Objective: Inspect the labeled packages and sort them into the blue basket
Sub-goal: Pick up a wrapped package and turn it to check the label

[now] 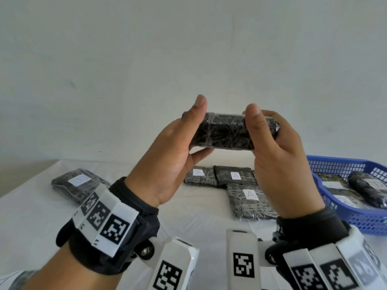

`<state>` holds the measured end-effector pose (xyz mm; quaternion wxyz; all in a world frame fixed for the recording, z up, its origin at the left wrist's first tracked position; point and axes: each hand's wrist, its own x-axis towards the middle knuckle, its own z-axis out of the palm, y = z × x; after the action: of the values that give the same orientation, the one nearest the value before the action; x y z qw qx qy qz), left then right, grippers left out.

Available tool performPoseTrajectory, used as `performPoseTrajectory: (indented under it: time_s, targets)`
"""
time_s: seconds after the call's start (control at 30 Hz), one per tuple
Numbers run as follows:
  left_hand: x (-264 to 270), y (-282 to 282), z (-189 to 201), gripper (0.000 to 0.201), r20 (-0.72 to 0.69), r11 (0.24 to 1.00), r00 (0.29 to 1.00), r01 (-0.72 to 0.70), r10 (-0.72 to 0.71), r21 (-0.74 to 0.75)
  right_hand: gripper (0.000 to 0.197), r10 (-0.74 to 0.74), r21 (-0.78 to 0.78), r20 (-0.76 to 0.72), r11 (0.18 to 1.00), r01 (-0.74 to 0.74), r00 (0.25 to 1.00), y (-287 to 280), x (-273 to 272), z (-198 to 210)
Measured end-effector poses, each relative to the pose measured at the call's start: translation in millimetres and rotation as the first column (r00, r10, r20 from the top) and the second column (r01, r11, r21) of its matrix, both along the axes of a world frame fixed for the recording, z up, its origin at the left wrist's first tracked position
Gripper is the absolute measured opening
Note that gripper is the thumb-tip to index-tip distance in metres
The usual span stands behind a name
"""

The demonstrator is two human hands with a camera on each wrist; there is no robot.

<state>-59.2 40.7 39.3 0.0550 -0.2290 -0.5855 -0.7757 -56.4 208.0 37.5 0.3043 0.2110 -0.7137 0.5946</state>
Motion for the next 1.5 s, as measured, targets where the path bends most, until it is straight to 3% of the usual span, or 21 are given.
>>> performPoseTrajectory:
  time_s: [0.1,0.17,0.27,0.5,0.63,0.73,0.9,1.13,1.37,1.5]
  targets:
    - [-4,-1,0,0.050,-0.022,0.997,0.999,-0.043,0.045,0.060,0.049,0.048,-0.047,0.022,0.998,-0.047,0.999,-3,-1,-1]
    - [-6,-2,0,0.042,-0.019,0.994,0.998,-0.050,0.052,0.100,0.044,0.083,-0.116,0.022,0.990,-0.080,0.996,-5,-3,-2]
    - [-5,-1,0,0.034,-0.001,0.992,0.999,-0.040,0.040,0.123,0.039,0.051,-0.087,-0.027,0.995,-0.054,0.998,-8,-5,-3]
    - [-5,1,-1,0.050,-0.037,0.992,0.993,-0.111,0.113,0.053,0.033,-0.002,-0.004,-0.068,1.000,0.002,0.998,-16,-2,-3]
    - [-6,5,-5,0.038,-0.044,0.992,0.992,-0.117,0.119,0.040,0.022,-0.015,-0.096,-0.058,0.995,0.009,0.998,-18,-1,-2]
    - [-7,7,-8,0.047,-0.030,0.988,0.988,-0.151,0.152,0.036,0.017,-0.019,-0.153,-0.038,0.988,0.013,0.999,-18,0,-3]
    - [-7,9,-9,0.059,-0.032,0.989,0.989,-0.145,0.146,0.021,0.025,-0.058,-0.174,0.006,0.983,0.058,0.998,-20,0,-3]
    - [-3,-5,1,0.055,-0.063,0.994,0.995,-0.086,0.082,-0.066,0.065,-0.082,-0.037,0.004,0.996,0.082,0.997,-20,4,0]
    - [-2,-3,0,0.059,-0.026,0.996,0.998,-0.067,0.065,-0.064,0.063,-0.106,-0.004,-0.050,0.994,0.106,0.993,-13,4,1]
    - [-2,-2,0,0.046,-0.032,0.997,0.998,-0.057,0.055,-0.060,0.055,-0.110,-0.001,-0.017,0.994,0.110,0.994,-11,4,2]
